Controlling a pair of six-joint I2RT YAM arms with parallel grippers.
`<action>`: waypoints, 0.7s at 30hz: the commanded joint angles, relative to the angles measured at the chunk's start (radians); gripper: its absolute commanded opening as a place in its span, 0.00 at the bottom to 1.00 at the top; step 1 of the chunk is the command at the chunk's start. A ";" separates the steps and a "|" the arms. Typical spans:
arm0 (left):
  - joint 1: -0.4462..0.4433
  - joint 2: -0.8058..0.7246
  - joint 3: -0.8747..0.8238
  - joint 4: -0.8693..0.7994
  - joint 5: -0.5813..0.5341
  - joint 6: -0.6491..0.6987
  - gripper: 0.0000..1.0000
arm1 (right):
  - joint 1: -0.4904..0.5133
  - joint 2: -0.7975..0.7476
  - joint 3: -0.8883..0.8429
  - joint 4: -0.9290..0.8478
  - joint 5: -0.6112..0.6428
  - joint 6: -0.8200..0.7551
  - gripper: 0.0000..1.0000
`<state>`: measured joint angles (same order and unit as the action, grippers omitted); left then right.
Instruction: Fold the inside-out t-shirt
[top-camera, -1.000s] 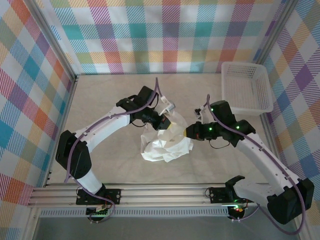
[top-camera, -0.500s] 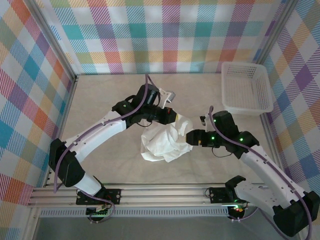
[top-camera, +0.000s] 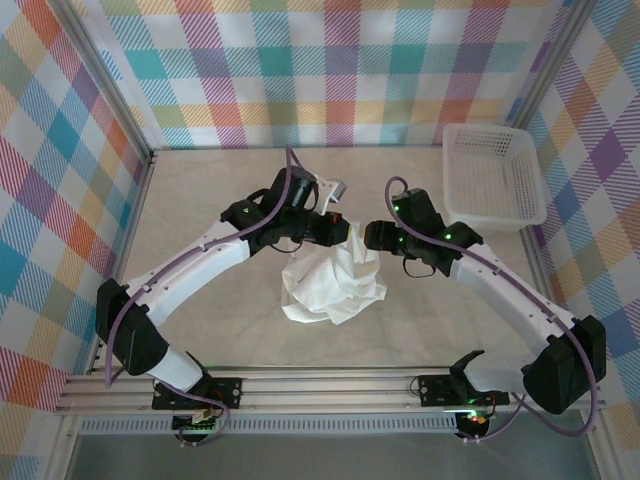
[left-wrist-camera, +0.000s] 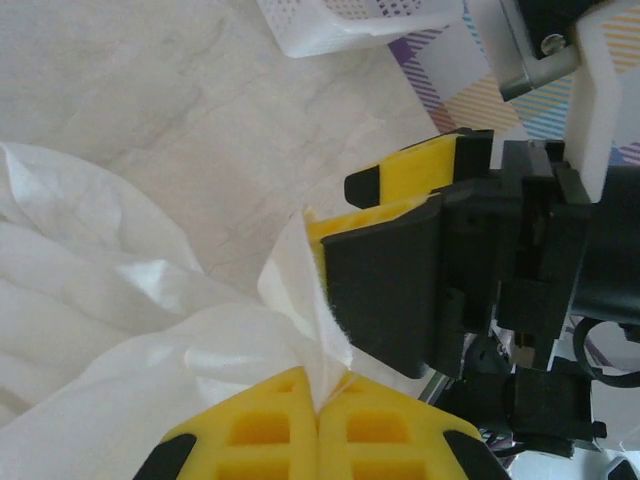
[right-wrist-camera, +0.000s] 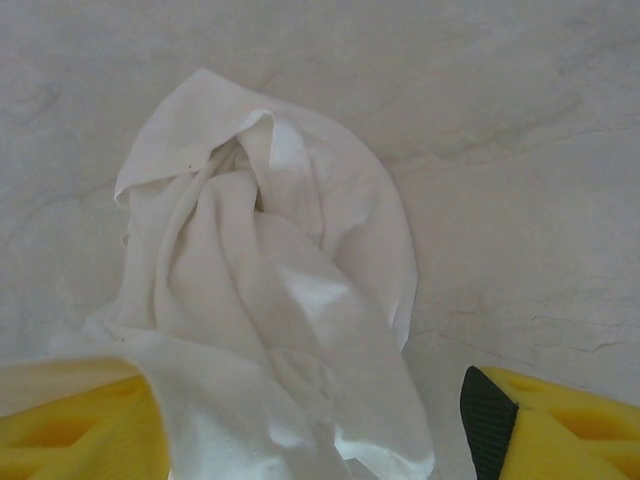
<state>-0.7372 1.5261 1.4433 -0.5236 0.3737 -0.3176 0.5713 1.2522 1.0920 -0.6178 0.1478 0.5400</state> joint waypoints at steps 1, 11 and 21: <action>0.000 -0.038 0.010 -0.022 -0.021 0.019 0.00 | -0.005 -0.026 0.009 -0.036 -0.047 -0.042 0.72; 0.002 -0.050 0.017 -0.056 -0.062 0.060 0.00 | -0.115 -0.083 -0.107 -0.297 -0.061 -0.043 0.54; 0.002 -0.052 -0.012 -0.033 -0.059 0.048 0.00 | -0.126 -0.235 -0.227 -0.325 -0.408 -0.033 0.40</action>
<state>-0.7372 1.5124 1.4425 -0.5735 0.3264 -0.2760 0.4484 1.0332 0.9062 -0.8921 -0.1062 0.5076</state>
